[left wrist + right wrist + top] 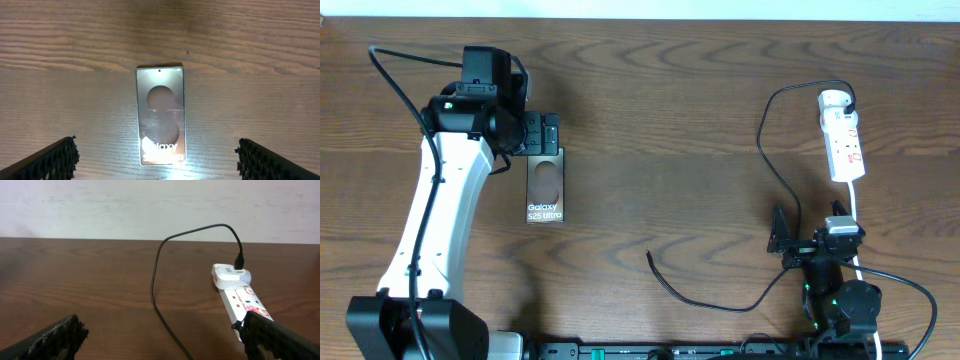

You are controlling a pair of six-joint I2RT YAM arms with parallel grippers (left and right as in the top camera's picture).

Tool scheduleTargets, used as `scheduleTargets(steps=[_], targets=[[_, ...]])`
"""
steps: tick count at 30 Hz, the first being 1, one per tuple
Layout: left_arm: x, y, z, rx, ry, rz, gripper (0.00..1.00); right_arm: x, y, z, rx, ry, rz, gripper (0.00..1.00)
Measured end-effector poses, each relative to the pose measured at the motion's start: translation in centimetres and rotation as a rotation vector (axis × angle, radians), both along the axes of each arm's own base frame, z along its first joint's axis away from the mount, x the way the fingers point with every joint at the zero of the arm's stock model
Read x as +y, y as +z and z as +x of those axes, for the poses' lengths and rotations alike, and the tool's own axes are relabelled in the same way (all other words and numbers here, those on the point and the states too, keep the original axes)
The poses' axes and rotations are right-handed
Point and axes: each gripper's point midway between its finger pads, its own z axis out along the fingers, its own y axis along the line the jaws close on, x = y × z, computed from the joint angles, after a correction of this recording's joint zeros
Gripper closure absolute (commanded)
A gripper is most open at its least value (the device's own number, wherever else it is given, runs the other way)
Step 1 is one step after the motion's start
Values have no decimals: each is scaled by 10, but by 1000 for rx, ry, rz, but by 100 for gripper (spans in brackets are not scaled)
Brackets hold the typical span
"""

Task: Plug charger to phone and switch on socket
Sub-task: 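Move the left gripper over the Galaxy phone and lower toward it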

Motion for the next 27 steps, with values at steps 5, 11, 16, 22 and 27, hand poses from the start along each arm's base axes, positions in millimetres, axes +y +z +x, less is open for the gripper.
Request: scheduleTargets(steps=[5,11,16,22,27], targets=[[-1,0,0,-1,-14,3,0,0,0,0,0,0,0,1],[-1,-26,2,80,-25,10,0,0,0,0,0,0,0,1],[-1,-75,3,218,-28,15,0,0,0,0,0,0,0,1],[-1,-110,0,321,-23,17,0,0,0,0,0,0,0,1],[0,-117,-2,342,2,12,0,0,0,0,0,0,0,1]])
